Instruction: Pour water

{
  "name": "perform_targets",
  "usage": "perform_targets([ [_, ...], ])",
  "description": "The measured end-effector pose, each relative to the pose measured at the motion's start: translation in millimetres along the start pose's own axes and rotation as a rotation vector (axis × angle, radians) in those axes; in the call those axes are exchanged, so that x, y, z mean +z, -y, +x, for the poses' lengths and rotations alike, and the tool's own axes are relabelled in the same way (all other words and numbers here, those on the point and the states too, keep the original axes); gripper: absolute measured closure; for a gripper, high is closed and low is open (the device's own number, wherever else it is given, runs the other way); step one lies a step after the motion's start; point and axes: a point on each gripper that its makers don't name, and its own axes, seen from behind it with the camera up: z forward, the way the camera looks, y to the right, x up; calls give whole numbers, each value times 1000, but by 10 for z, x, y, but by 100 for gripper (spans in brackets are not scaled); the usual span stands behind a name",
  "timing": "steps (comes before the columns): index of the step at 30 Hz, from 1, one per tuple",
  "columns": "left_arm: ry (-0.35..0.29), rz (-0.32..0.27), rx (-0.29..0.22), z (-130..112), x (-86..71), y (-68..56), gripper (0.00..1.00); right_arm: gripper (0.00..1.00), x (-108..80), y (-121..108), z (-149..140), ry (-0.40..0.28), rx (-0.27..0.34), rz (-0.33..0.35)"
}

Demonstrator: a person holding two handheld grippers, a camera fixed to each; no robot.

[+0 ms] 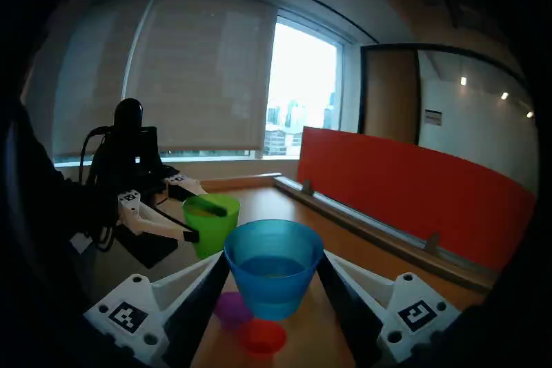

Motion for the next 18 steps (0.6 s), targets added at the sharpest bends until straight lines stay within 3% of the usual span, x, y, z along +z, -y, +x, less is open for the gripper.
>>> perform_targets([
  [18, 11, -17, 18, -10, -14, -83, 16, 10, 48, -43, 337, -42, -52, 1],
])
